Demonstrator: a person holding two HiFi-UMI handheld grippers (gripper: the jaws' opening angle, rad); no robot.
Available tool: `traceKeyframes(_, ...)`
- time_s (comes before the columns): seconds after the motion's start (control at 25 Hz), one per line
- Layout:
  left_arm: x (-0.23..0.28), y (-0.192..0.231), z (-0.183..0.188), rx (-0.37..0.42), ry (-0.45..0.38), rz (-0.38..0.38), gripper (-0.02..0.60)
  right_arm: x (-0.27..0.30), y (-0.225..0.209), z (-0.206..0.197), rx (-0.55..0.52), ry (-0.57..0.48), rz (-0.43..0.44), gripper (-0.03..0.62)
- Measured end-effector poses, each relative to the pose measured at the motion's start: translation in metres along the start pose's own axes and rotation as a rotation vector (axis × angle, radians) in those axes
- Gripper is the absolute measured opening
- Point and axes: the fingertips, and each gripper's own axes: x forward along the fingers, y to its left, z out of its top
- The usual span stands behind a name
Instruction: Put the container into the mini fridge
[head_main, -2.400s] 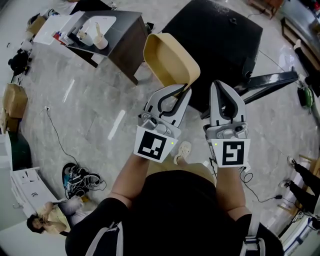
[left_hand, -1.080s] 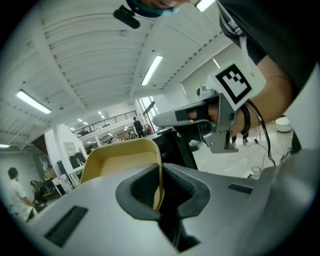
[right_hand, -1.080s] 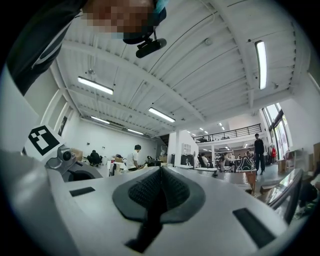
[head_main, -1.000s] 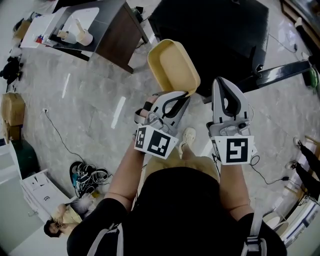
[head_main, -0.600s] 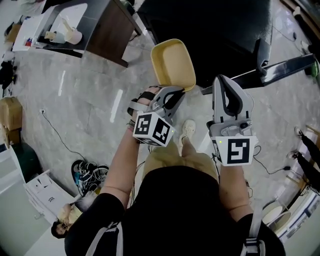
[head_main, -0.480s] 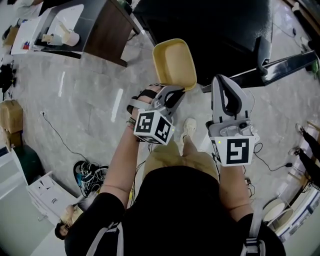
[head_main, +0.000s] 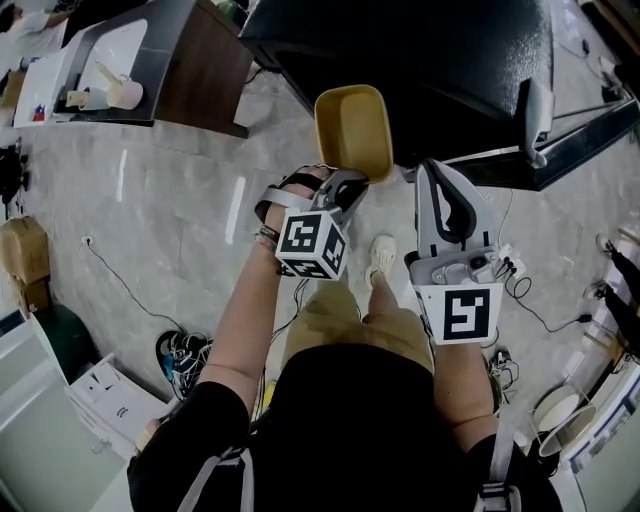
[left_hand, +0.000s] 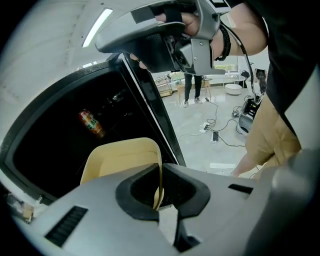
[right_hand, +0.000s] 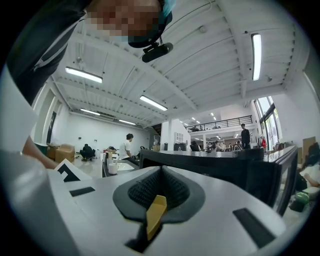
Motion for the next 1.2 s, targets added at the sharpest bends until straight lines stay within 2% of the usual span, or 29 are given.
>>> traceKeyframes(0.16, 0.025, 0.004, -0.008, 0.037, 0.008, -0.013, 0.034, 0.004, -0.008, -0.023, 0.01, 0.014, -0.025, 0.037)
traceKeyframes(0.32, 0.047, 0.01, -0.014, 0.07, 0.008, -0.031, 0.034, 0.006, -0.02, -0.054, -0.034, 0.053, -0.028, 0.037)
traceKeyframes(0.6, 0.088, 0.027, -0.034, 0.086, 0.002, -0.029, 0.034, 0.029, -0.032, -0.093, 0.003, 0.085, -0.075, 0.037)
traceKeyframes(0.96, 0.12, 0.055, -0.043, 0.124, -0.01, -0.013, 0.035, 0.047, -0.039, -0.121, 0.009, 0.112, -0.094, 0.037)
traceKeyframes(1.2, 0.133, 0.071, -0.045, 0.149, 0.009, 0.044, 0.035, 0.047, -0.04, -0.131, 0.012, 0.133, -0.093, 0.037)
